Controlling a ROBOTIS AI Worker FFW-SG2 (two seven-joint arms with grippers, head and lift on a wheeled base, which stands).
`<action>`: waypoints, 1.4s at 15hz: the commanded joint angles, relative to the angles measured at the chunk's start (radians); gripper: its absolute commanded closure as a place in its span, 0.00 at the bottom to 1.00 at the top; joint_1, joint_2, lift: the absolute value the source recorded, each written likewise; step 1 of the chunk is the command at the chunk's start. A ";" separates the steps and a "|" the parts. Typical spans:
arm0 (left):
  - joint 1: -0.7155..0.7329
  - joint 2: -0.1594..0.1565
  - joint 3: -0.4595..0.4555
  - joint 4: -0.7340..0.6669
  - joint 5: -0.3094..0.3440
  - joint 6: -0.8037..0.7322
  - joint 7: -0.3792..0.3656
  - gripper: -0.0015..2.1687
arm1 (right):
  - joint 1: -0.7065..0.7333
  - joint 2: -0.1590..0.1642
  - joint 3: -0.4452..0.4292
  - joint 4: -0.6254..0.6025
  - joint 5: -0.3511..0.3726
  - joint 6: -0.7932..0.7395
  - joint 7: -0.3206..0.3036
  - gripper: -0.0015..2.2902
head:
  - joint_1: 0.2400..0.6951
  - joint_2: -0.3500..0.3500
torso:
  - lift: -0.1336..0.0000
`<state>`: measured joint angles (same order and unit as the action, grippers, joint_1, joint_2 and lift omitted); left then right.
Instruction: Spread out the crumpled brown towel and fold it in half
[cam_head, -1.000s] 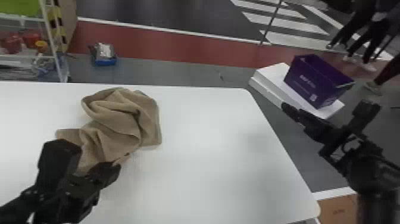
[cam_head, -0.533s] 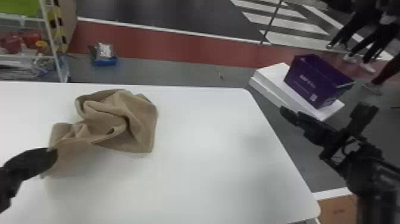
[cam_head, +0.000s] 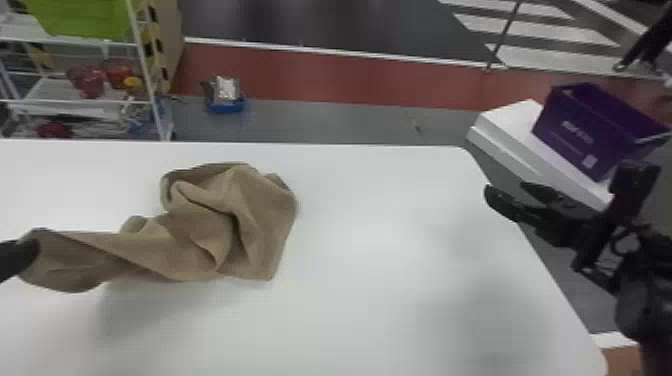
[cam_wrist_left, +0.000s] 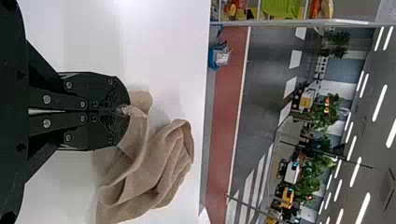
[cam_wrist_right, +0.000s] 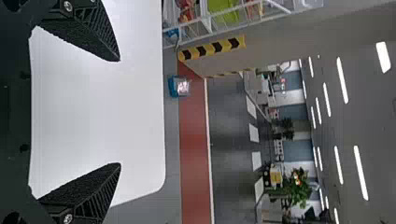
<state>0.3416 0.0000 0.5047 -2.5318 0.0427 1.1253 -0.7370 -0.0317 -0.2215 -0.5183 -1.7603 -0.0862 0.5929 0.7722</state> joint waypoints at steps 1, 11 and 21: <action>-0.009 -0.003 0.046 -0.022 0.029 0.025 -0.002 0.82 | -0.002 0.002 0.049 -0.001 0.048 -0.072 0.071 0.04 | 1.00 0.31 | 0.00; -0.009 -0.003 -0.020 0.099 -0.020 -0.006 -0.025 0.82 | -0.122 0.036 0.371 -0.100 0.261 -0.121 0.372 0.04 | 1.00 0.61 | 0.00; -0.001 -0.003 -0.052 0.113 -0.044 -0.015 -0.031 0.82 | -0.294 0.194 0.643 0.197 0.401 0.054 0.256 0.09 | 1.00 0.86 | 0.00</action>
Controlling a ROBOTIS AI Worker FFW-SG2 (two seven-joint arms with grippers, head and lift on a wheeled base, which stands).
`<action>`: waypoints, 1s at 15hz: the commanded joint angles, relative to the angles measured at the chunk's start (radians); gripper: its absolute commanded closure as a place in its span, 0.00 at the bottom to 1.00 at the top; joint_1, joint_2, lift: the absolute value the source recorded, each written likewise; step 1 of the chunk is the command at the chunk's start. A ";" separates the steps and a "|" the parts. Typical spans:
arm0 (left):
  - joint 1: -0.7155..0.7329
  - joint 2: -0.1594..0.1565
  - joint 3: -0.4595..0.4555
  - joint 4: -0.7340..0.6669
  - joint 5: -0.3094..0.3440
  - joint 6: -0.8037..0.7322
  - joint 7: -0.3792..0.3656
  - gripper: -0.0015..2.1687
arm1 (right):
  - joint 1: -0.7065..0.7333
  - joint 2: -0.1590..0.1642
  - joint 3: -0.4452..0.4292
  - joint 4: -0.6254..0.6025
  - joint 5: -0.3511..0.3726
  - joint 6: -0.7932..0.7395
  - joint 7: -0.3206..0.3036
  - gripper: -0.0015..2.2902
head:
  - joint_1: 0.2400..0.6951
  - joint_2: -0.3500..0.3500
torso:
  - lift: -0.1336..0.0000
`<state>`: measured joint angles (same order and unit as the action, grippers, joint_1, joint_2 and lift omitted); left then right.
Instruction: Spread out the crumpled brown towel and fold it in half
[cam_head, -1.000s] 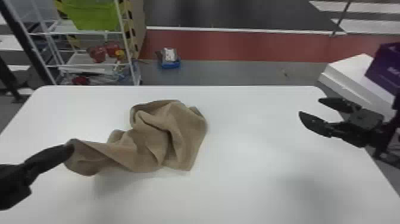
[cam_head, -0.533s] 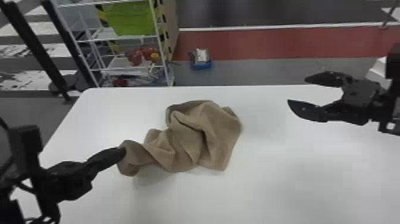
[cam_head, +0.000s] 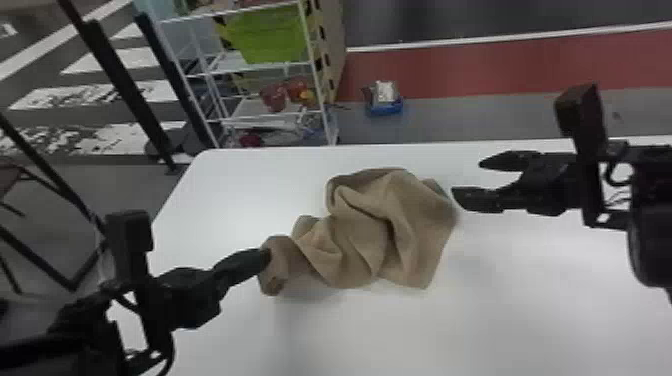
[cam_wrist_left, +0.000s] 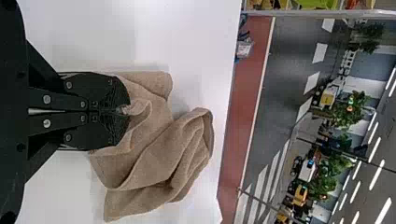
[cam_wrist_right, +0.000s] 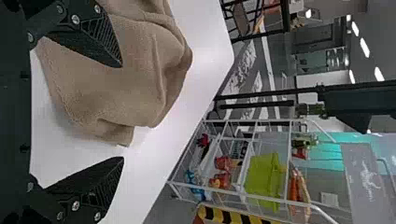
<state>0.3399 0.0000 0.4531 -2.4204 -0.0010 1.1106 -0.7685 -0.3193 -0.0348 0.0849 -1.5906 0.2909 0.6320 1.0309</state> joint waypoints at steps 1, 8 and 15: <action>0.001 -0.003 -0.001 0.003 -0.001 -0.004 -0.003 0.82 | -0.017 0.018 0.050 0.047 0.045 0.039 -0.015 0.09 | 1.00 0.87 | 0.00; 0.005 -0.003 -0.010 0.012 -0.004 -0.025 -0.008 0.82 | -0.188 0.036 0.127 0.334 0.088 0.061 -0.089 0.09 | 1.00 0.90 | 0.00; 0.007 -0.003 -0.008 0.017 -0.002 -0.041 -0.009 0.82 | -0.247 0.036 0.193 0.439 0.096 0.055 -0.097 0.14 | 1.00 0.90 | 0.00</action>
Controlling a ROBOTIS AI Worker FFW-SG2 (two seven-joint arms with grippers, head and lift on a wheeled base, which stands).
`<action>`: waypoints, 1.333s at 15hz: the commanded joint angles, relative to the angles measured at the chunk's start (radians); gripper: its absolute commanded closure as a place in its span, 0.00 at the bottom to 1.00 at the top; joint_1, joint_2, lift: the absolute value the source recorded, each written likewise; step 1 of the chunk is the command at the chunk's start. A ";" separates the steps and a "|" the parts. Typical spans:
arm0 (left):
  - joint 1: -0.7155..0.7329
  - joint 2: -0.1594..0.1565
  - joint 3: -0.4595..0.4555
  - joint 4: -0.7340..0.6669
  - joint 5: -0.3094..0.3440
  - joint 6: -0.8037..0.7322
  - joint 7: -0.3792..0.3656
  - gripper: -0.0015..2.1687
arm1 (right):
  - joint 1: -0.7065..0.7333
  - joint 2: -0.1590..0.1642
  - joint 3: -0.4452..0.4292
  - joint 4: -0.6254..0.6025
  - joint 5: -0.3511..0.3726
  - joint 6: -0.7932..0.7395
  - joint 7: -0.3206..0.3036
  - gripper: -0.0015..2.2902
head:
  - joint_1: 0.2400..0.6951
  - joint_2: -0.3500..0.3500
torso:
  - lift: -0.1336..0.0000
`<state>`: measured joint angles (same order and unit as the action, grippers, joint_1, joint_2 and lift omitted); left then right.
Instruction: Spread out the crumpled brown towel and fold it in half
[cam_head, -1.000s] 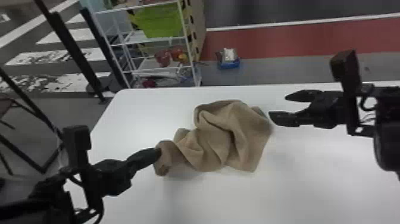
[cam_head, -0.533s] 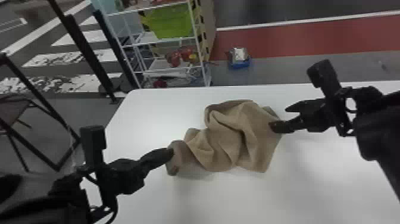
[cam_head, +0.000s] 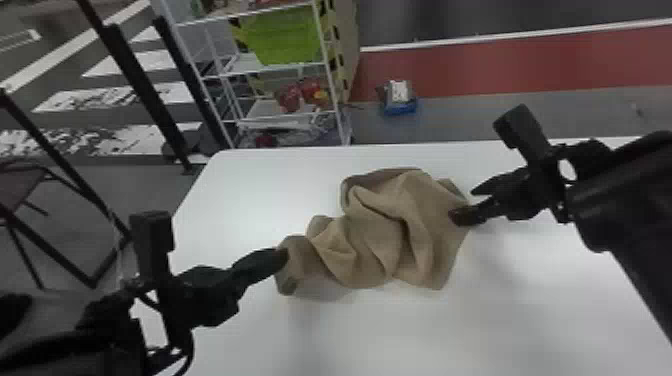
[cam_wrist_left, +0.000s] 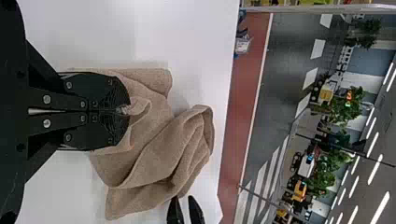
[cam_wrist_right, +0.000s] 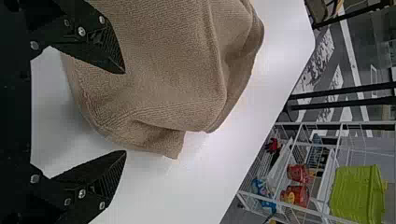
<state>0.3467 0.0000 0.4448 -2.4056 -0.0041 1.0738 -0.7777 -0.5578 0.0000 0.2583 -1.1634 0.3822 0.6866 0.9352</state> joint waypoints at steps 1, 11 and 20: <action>0.000 -0.003 0.000 0.002 0.000 -0.004 0.000 0.82 | -0.013 0.001 0.033 0.024 0.012 0.000 -0.006 0.14 | 1.00 0.90 | 0.00; 0.003 -0.003 0.002 0.005 0.001 -0.016 -0.009 0.82 | -0.042 0.001 0.041 0.096 0.018 -0.064 -0.053 0.61 | 1.00 0.89 | 0.00; -0.011 -0.003 0.060 0.014 0.010 -0.031 -0.014 0.82 | -0.013 0.001 -0.287 -0.193 -0.046 0.126 0.024 0.62 | 1.00 0.85 | 0.00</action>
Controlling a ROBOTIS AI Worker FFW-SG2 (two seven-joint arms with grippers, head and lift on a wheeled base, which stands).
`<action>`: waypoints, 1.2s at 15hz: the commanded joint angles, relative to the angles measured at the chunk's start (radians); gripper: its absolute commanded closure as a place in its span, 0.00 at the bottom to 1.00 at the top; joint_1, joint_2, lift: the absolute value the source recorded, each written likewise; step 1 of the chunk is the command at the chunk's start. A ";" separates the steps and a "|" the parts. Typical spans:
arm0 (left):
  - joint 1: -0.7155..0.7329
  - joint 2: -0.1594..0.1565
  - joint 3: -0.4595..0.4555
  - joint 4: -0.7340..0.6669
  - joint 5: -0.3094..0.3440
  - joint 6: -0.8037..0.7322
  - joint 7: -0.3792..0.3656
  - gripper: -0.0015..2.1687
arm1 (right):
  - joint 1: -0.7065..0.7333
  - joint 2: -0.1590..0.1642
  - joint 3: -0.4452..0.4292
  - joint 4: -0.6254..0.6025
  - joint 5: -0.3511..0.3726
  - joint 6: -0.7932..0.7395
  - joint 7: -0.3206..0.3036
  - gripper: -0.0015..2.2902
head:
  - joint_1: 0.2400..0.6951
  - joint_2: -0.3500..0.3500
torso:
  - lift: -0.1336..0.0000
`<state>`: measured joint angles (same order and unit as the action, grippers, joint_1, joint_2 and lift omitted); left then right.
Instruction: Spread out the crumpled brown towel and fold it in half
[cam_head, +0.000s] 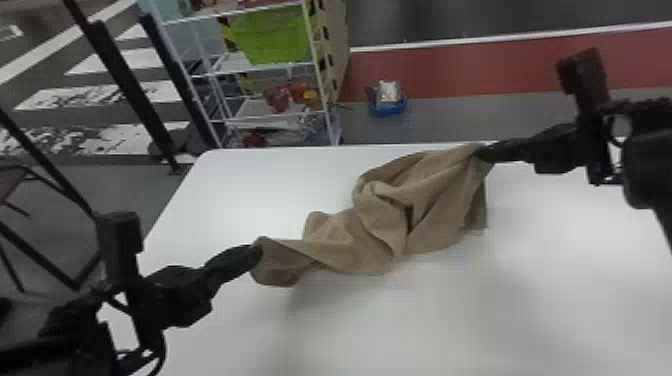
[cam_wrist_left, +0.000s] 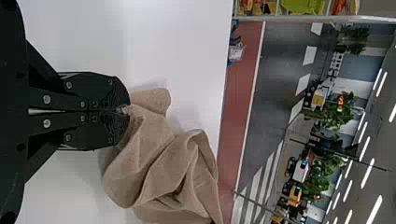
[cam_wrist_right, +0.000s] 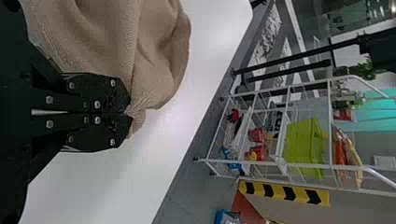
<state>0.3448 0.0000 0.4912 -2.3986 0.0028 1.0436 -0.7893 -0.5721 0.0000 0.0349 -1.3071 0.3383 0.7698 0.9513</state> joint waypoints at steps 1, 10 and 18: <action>-0.016 -0.003 0.030 0.009 0.006 -0.001 -0.002 0.82 | 0.003 0.001 -0.090 -0.070 -0.009 0.055 0.018 0.62 | 1.00 0.84 | 0.00; -0.119 -0.003 0.129 0.015 0.003 0.112 -0.019 0.82 | 0.054 -0.072 -0.266 -0.182 -0.117 0.153 0.030 0.62 | 1.00 0.75 | 0.00; -0.268 -0.003 0.024 0.128 -0.162 0.198 -0.015 0.81 | 0.244 -0.135 -0.242 -0.313 -0.104 0.125 0.104 0.62 | 1.00 0.70 | 0.00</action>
<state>0.1189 0.0000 0.5687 -2.3221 -0.1041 1.2434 -0.8077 -0.3741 -0.1247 -0.2235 -1.5983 0.2219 0.9197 1.0550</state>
